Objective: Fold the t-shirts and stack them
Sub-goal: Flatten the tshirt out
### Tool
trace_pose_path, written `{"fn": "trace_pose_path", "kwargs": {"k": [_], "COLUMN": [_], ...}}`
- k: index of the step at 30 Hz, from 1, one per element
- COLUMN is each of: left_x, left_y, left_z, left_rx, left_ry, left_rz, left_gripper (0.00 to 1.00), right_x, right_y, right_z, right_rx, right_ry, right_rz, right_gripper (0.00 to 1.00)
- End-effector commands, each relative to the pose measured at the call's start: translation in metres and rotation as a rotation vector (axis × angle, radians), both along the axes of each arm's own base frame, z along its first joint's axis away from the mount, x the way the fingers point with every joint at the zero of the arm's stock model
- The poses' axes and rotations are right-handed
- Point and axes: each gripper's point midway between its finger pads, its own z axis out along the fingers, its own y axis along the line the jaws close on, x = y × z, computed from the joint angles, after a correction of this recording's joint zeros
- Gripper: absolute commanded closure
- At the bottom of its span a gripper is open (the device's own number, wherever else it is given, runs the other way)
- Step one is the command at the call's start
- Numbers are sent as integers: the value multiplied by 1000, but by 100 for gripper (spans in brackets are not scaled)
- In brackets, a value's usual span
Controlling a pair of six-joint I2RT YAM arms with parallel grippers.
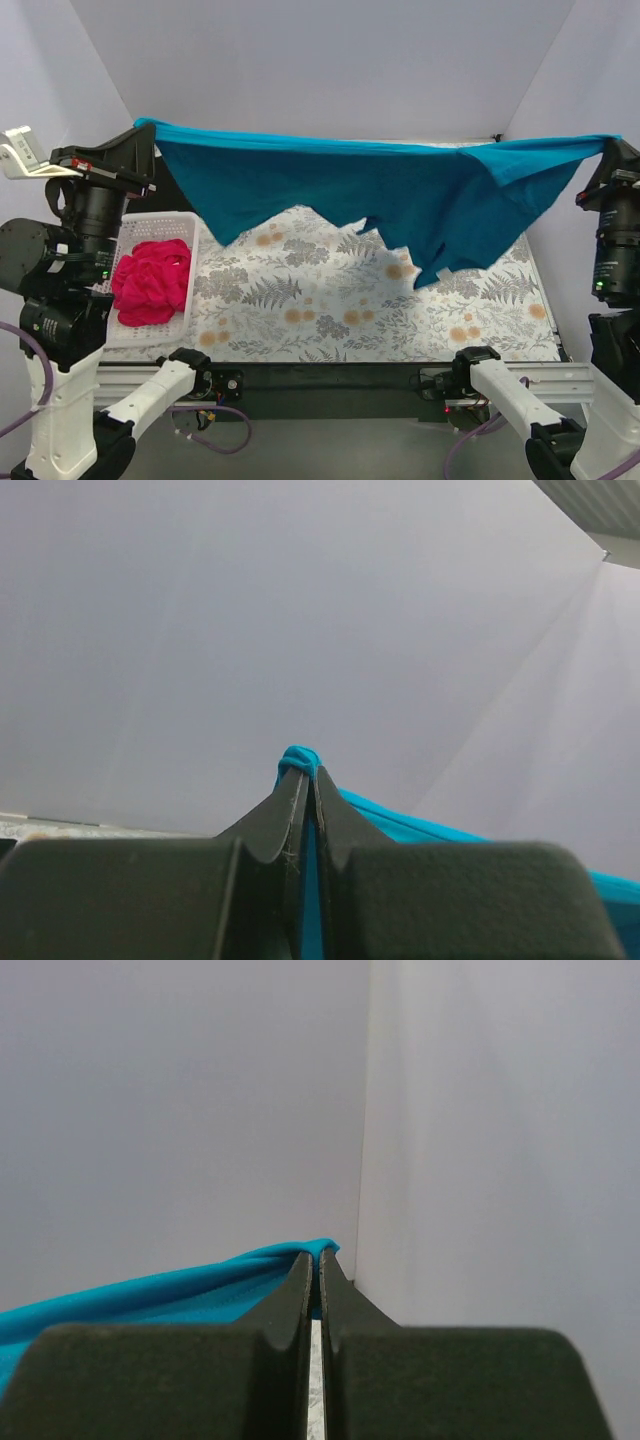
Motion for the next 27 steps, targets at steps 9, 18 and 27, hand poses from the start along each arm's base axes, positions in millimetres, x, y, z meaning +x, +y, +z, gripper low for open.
{"fn": "trace_pose_path", "kwargs": {"k": [9,18,27], "left_x": [106,242,307], "left_y": [-23,-32,-5], "left_z": [-94,-308,-449], "left_rx": [180,236,185], "left_ry": [355,739,941], "left_rz": [67,231,296], "left_gripper": [100,100,100], "right_x": [84,270,371], "right_y": [12,46,68], "right_z": [6,-159,-341], "right_rx": [-217,-418,-416], "right_ry": [85,348,637], "right_rz": [-51,-53,50], "right_gripper": [99,99,99]}}
